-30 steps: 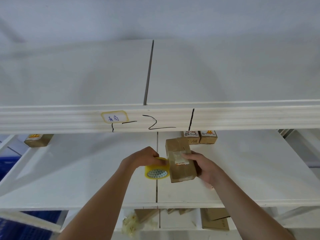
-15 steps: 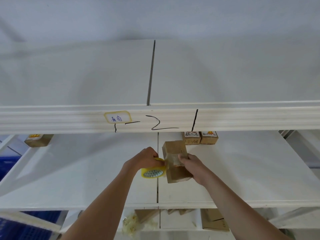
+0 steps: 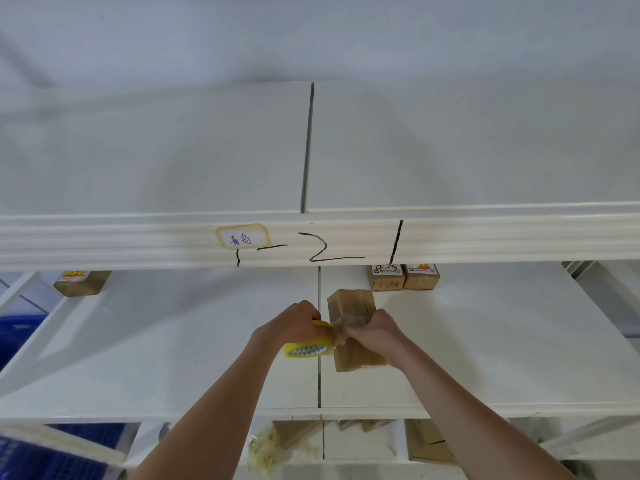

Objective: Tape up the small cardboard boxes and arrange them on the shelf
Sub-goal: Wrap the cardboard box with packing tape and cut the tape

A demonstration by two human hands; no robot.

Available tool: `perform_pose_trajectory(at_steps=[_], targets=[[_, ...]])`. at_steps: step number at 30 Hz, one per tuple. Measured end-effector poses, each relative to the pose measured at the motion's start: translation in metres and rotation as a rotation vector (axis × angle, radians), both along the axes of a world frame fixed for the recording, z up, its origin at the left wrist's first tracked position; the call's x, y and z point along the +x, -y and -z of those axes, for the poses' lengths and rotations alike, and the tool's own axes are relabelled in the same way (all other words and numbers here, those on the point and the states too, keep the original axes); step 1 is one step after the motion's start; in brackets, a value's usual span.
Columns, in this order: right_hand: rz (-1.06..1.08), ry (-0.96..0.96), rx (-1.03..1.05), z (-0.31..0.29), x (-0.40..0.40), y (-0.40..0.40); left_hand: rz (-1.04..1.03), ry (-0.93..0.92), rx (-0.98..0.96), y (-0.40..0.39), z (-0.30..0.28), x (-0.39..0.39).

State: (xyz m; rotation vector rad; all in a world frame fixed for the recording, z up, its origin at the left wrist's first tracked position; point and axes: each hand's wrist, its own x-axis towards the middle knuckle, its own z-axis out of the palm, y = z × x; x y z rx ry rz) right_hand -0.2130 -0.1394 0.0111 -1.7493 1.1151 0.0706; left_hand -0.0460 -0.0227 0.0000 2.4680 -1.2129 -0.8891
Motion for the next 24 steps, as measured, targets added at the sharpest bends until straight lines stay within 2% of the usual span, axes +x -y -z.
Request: perform_pose_trajectory(at_steps=[6, 13, 16, 19, 24], targets=[[-0.005, 0.014, -0.005, -0.004, -0.004, 0.006, 0.011, -0.144, -0.012, -0.016, -0.004, 0.011], [-0.011, 0.027, -0.008, -0.010, -0.004, 0.016, -0.067, -0.281, -0.055, -0.024, -0.006, 0.021], [-0.007, 0.040, 0.016, -0.008, -0.007, 0.017, -0.098, -0.235, -0.020, -0.022, -0.006, 0.019], [-0.004, 0.063, 0.051, -0.011, -0.007, 0.019, -0.164, -0.065, 0.026, -0.027, -0.001, 0.019], [-0.014, 0.127, 0.103, -0.019, -0.007, 0.022, -0.185, -0.096, -0.010, -0.028, 0.006, 0.017]])
